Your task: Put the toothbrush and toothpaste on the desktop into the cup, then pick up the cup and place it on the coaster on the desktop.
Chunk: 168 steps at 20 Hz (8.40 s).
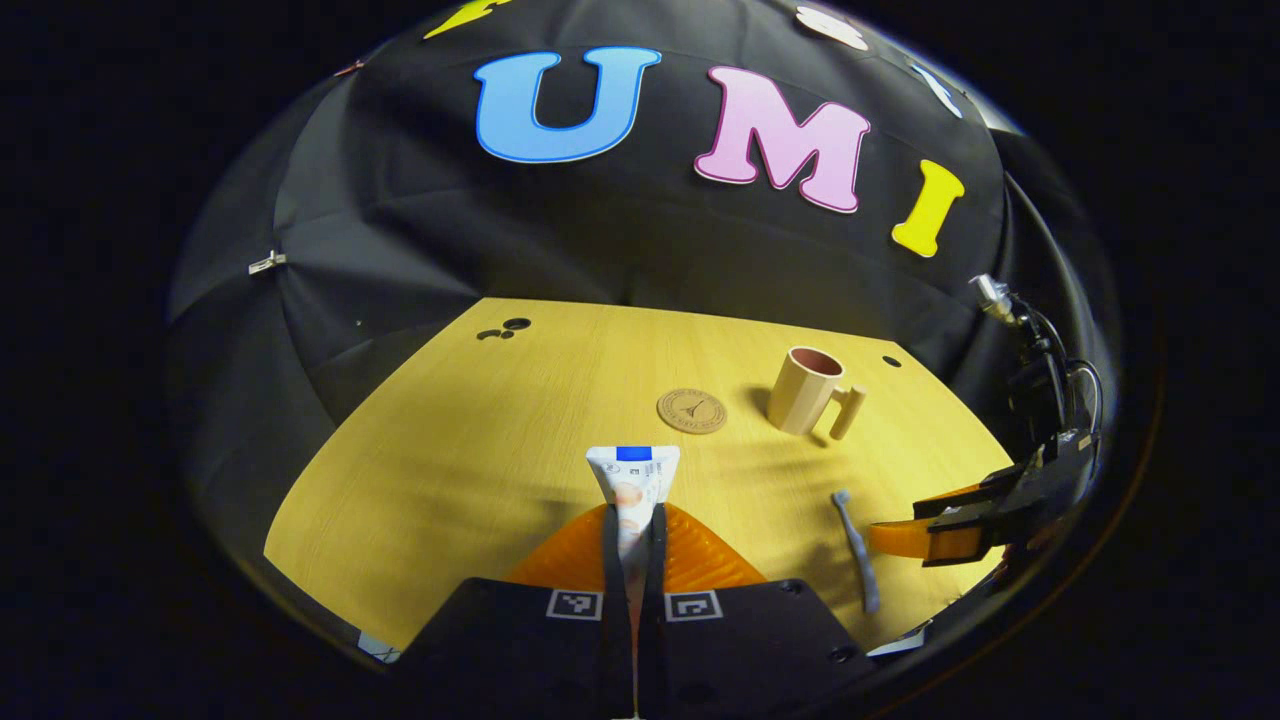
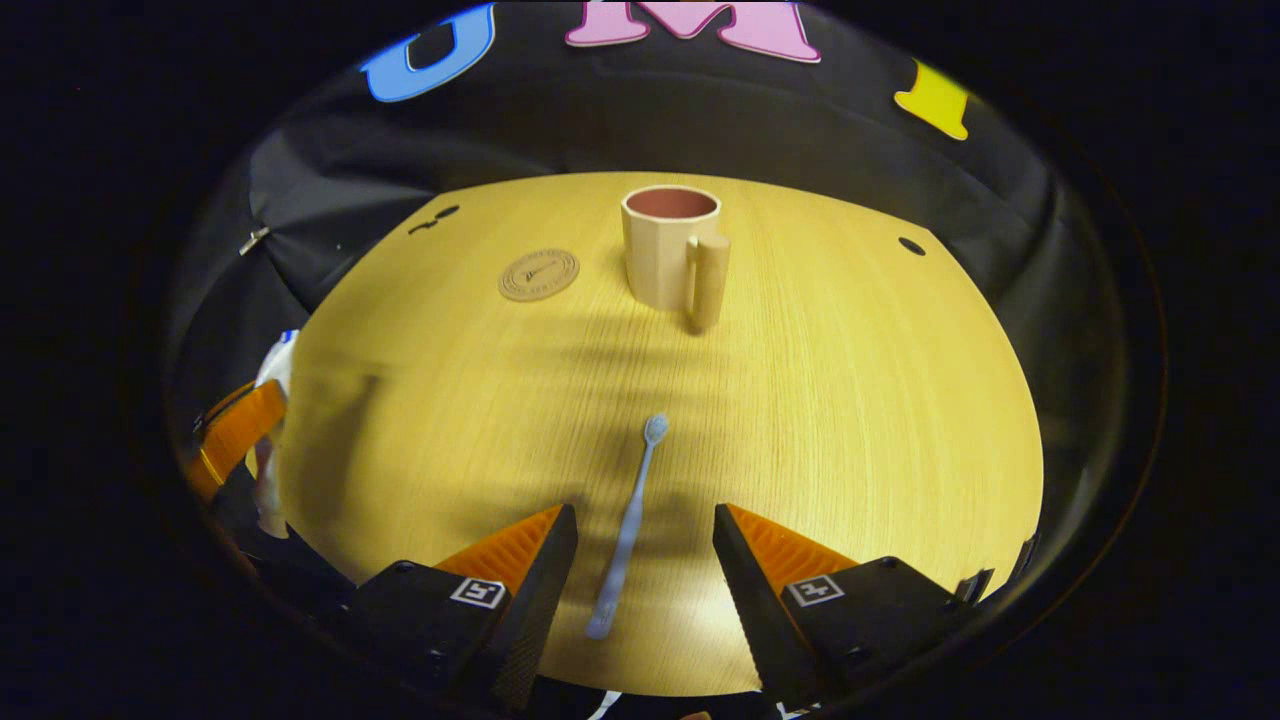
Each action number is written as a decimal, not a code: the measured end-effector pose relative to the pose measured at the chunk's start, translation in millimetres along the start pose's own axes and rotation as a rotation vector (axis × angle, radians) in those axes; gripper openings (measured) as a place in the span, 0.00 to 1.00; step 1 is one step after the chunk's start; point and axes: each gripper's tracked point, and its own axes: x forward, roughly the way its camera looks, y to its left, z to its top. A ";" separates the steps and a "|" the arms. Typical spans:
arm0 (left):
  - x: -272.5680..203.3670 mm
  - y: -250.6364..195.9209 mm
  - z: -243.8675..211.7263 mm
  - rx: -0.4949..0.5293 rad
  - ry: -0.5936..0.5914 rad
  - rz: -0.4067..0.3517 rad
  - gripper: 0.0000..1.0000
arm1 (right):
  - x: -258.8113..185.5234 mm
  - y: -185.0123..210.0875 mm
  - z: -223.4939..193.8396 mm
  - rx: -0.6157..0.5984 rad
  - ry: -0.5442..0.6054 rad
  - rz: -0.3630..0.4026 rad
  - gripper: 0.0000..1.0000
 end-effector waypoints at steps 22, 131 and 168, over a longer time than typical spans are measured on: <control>-24.1 19.9 -17.3 -0.030 0.028 0.029 0.08 | 33.2 10.1 -11.6 0.007 0.061 0.053 0.08; 62.5 -35.4 36.2 -0.166 -0.272 0.033 0.60 | 11.7 -61.7 203.8 -0.297 -0.348 0.295 0.25; 49.5 34.3 13.3 -0.254 -0.222 0.078 0.60 | 132.4 -18.6 154.6 -0.301 0.175 0.100 0.31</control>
